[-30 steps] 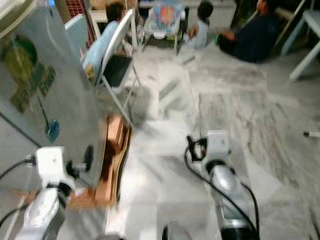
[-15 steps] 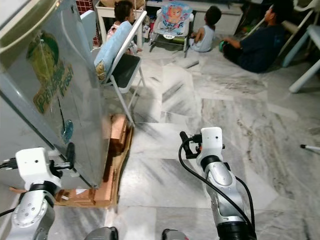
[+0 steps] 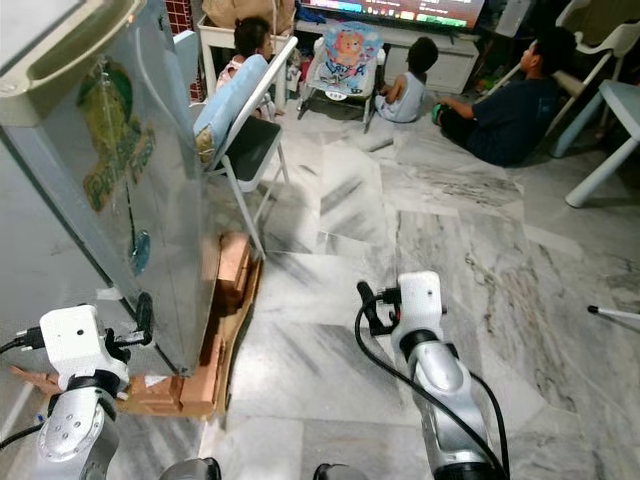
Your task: Restocking fridge
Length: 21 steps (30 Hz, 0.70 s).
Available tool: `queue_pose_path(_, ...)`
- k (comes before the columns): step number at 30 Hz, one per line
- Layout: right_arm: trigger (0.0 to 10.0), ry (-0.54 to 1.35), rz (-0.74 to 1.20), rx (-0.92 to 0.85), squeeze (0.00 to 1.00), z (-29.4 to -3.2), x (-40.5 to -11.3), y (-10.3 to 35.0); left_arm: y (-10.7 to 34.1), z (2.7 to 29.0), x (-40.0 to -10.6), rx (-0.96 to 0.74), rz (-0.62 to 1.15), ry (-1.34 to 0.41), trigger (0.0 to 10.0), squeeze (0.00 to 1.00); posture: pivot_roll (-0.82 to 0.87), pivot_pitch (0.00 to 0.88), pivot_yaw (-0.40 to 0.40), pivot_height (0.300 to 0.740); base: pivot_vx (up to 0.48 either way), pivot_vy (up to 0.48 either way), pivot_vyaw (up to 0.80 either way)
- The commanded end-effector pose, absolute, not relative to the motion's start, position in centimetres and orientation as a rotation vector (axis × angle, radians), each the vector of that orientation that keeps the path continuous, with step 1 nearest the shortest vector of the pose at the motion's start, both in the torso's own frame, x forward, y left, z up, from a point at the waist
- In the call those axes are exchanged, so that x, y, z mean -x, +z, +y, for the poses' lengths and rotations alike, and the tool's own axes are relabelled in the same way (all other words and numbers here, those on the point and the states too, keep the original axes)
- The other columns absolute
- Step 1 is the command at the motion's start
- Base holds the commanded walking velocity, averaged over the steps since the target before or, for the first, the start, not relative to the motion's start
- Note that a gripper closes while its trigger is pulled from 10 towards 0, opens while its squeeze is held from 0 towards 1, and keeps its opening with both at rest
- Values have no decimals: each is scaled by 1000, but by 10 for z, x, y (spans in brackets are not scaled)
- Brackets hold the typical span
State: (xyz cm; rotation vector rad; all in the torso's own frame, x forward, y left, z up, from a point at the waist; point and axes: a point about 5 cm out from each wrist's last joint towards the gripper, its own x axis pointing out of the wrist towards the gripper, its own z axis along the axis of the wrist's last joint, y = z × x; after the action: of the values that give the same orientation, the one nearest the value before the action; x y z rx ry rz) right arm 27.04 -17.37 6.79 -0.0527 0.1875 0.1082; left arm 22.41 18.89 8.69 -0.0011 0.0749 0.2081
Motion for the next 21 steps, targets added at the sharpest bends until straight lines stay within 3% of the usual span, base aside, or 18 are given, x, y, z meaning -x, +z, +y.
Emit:
queue_pose_path(1, 10000, 76, 157, 68, 0, -177, -269, 70, 83, 186, -226, -11, 79, 184, 10000, 0, -6, 16, -4, 740, 0, 0, 0)
queue_pose_path(8, 10000, 49, 129, 81, 0, -183, -273, 69, 81, 178, -244, -27, 60, 122, 10000, 0, -43, 0, 50, 740, 0, 0, 0)
queue_pose_path(21, 10000, 66, 136, 87, 0, -183, -275, 67, 73, 197, -242, -17, 96, 192, 10000, 0, -22, 57, 21, 740, 0, 0, 0)
